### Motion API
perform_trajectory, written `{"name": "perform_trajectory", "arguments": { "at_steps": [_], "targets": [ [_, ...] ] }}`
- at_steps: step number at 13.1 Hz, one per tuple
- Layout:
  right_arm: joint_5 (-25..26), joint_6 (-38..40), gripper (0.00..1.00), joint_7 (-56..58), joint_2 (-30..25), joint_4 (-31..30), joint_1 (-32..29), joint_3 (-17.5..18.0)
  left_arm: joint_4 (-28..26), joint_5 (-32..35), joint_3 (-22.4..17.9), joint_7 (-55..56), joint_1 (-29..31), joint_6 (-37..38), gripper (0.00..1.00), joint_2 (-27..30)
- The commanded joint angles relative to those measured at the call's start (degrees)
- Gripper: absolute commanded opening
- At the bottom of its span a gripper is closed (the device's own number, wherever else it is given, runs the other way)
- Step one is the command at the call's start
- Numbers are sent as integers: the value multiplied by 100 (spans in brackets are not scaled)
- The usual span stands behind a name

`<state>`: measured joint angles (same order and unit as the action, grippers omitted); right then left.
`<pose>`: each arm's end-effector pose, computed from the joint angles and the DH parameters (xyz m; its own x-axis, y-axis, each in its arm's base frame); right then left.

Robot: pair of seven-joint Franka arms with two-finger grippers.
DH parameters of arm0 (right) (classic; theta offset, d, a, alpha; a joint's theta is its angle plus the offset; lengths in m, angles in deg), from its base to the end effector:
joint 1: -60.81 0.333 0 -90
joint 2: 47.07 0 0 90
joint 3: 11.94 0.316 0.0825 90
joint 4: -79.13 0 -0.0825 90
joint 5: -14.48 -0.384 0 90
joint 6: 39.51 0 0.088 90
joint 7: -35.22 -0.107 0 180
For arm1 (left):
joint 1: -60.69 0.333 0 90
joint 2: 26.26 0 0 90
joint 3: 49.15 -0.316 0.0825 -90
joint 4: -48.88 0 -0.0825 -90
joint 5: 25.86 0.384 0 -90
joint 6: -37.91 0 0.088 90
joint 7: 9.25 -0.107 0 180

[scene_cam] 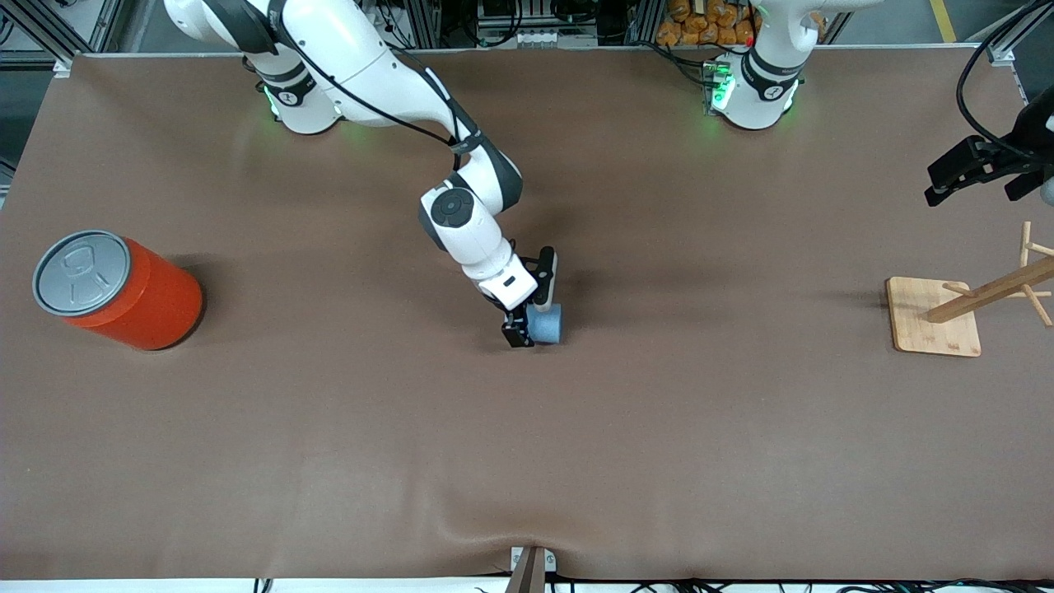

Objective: Flip cup
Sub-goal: 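Slide the held blue cup along the table toward the table's middle, then open the right gripper and lift it away from the cup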

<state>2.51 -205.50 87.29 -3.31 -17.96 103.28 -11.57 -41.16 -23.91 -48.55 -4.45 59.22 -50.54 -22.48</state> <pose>0.5285 0.4723 0.1981 0.0559 0.9316 0.3591 0.9589 -0.1503 0.2407 0.5311 -0.0157 0.6576 0.9980 0.0485 0.0410 0.0498 -0.9983 -0.0313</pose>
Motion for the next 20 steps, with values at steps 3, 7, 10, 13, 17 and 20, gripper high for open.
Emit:
{"name": "perform_trajectory", "arguments": {
  "at_steps": [3,7,10,13,17,20],
  "targets": [
    [-33,398,100,-740,-289,128,-81,16,22,77,36,-84,50,39,100,87],
    [-42,1417,100,-857,-728,199,-580,16,31,95,36,-234,138,39,100,70],
    [-16,2576,100,-1434,-1430,181,-906,-54,-22,95,36,-234,164,30,100,43],
    [46,3683,100,-1980,-2116,137,-933,-649,-136,69,36,-234,226,-31,100,8],
    [55,5214,100,-2070,-2925,137,-942,-1660,-496,-281,54,-208,217,-365,100,-193],
    [55,6067,100,-2070,-3330,155,-942,-2451,-514,-1299,98,-208,51,-891,100,-903]
  ]
}}
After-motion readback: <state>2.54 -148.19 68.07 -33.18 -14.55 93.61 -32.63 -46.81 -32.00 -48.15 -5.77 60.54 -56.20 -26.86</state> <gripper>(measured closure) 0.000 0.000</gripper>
